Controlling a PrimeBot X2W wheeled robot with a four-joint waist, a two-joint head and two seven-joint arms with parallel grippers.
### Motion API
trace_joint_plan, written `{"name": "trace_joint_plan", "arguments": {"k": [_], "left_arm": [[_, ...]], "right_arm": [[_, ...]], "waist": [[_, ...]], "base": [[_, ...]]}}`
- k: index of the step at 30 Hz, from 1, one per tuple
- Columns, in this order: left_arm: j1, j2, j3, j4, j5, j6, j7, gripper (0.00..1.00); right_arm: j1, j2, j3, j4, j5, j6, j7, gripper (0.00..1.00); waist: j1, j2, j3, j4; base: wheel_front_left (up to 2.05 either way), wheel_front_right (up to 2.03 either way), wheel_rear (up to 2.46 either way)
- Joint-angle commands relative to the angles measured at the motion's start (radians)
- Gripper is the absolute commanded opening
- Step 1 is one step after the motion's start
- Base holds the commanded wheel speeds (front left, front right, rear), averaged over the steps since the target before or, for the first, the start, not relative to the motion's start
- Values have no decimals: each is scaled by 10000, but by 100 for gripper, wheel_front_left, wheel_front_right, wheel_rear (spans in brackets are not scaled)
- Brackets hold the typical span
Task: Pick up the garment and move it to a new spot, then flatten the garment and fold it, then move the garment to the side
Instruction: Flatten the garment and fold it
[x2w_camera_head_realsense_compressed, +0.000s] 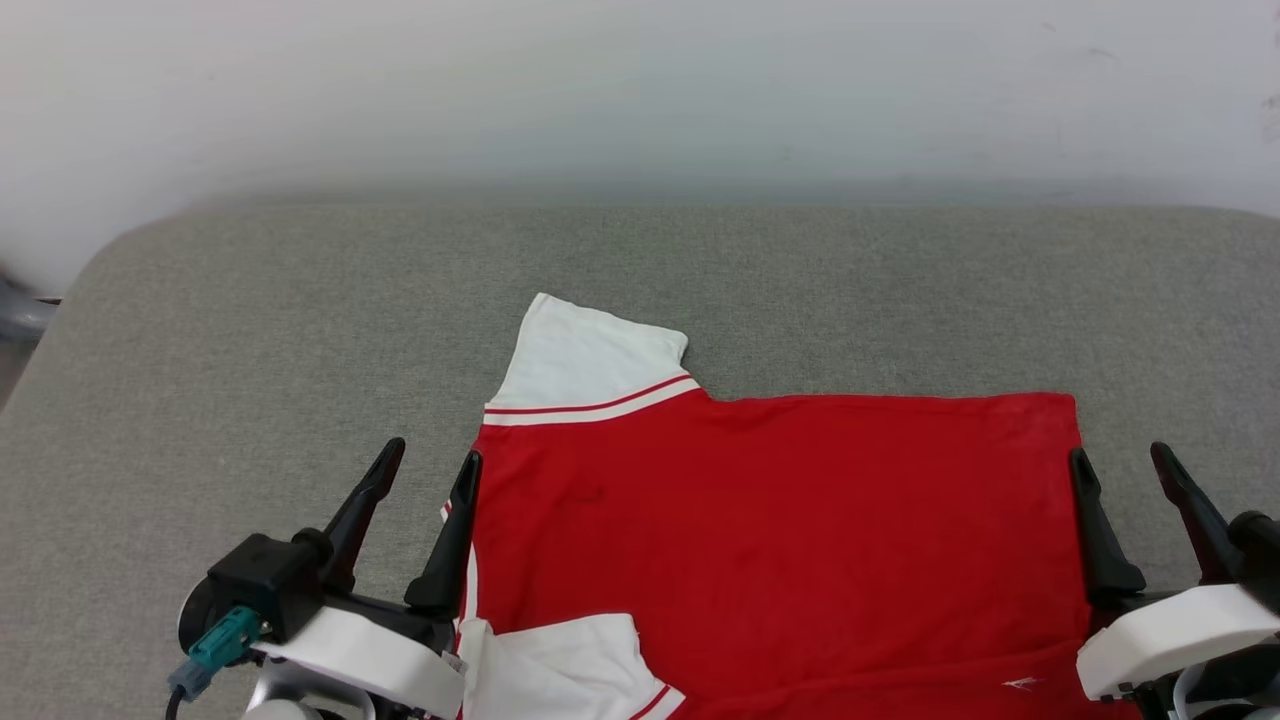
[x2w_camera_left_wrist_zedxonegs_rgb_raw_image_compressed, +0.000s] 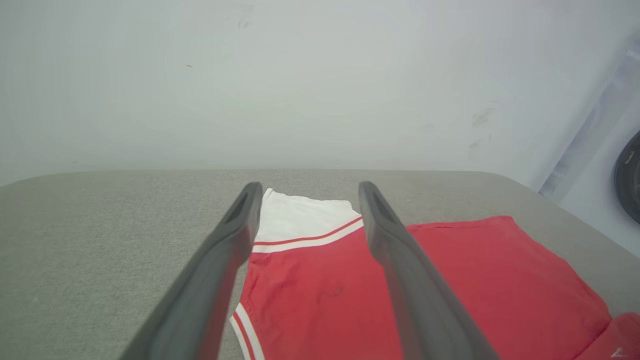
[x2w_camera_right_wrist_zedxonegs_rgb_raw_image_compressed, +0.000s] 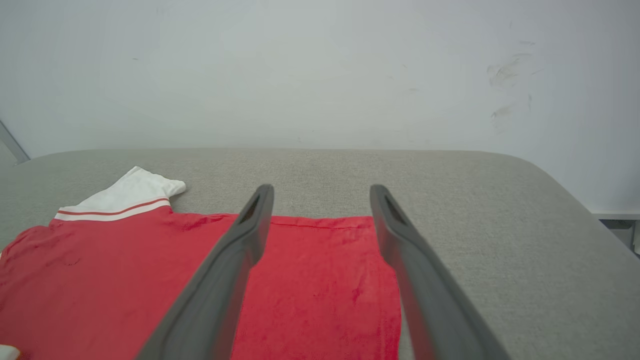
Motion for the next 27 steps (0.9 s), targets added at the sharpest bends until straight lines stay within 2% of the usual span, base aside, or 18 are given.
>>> {"name": "trace_joint_plan", "arguments": {"k": [1,4,8,9,12,17,18,24,27], "left_arm": [[-253,65,85,125,112,-199,-35,100],[-841,238,59,398,73,-616,171,100],[-2138,659,14,733,-185,-1205,1376,100],[-2138,659,14,733,-185,-1205,1376,100],[-3324,1111,-111,1088,-285,-1535,2846,100],[-5350,1495,-170,1999,-1155,-1993,5556,100],[-6074,1611,-228,2446,-1414,-2091,6571,100],[-7710,1905,-464,3893,-1855,-2124,9058,100],[-8111,1990,-520,4349,-1863,-2085,9572,100]], "right_arm": [[-201,52,23,6,-94,-10,-26,100],[-326,50,83,-76,-152,-10,43,100],[-560,81,167,-322,-228,-10,102,100],[-560,81,167,-322,-228,-10,102,100],[-760,124,252,-506,-290,-9,151,100],[-1055,227,292,-625,-282,-9,93,100],[-1189,273,398,-586,-265,-9,39,100],[-1460,405,646,-364,-276,-9,-222,100],[-1527,437,757,-282,-289,-10,-284,100]], "waist": [[0,-1,174,-179],[0,-1,455,-426],[0,-1,991,-824],[0,-1,991,-824],[0,-1,1498,-1155],[0,-1,2292,-1629],[0,-1,2592,-1846],[0,-1,3258,-2335],[0,-1,3428,-2478]], "base": [[0,0,0],[0,0,0],[0,0,0],[0,0,0],[0,0,0],[0,0,0],[0,0,0],[0,0,0],[0,0,0]]}}
